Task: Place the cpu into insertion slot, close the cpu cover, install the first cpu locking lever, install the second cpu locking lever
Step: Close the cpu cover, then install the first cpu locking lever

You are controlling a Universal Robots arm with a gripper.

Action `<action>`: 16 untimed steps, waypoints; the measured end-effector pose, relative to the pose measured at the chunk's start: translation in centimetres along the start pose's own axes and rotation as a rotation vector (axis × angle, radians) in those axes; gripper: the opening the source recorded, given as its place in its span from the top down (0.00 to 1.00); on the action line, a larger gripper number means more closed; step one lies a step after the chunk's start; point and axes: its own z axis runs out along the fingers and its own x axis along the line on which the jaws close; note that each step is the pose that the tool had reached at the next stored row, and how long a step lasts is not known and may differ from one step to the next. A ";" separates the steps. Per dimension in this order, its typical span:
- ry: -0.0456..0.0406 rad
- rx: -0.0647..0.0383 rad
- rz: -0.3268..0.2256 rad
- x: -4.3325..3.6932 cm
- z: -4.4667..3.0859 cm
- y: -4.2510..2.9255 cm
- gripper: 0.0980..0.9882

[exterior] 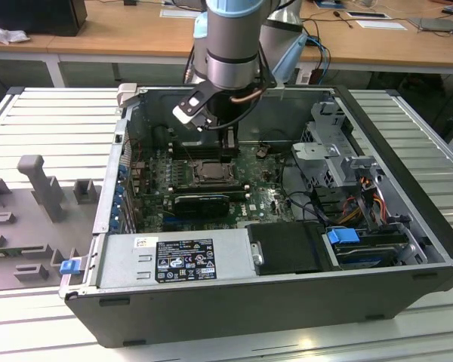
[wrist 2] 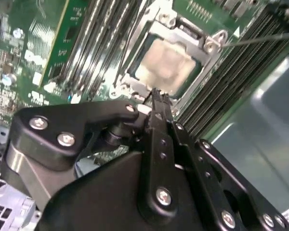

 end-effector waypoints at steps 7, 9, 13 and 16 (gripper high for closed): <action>0.0016 0.000 -0.016 -0.02 0.69 -1.59 0.99; 0.0017 0.000 -0.017 -0.02 0.69 -1.79 0.99; 0.0022 0.000 -0.017 -0.03 0.69 -1.88 0.99; 0.0022 0.000 -0.017 -0.02 0.25 -1.87 0.99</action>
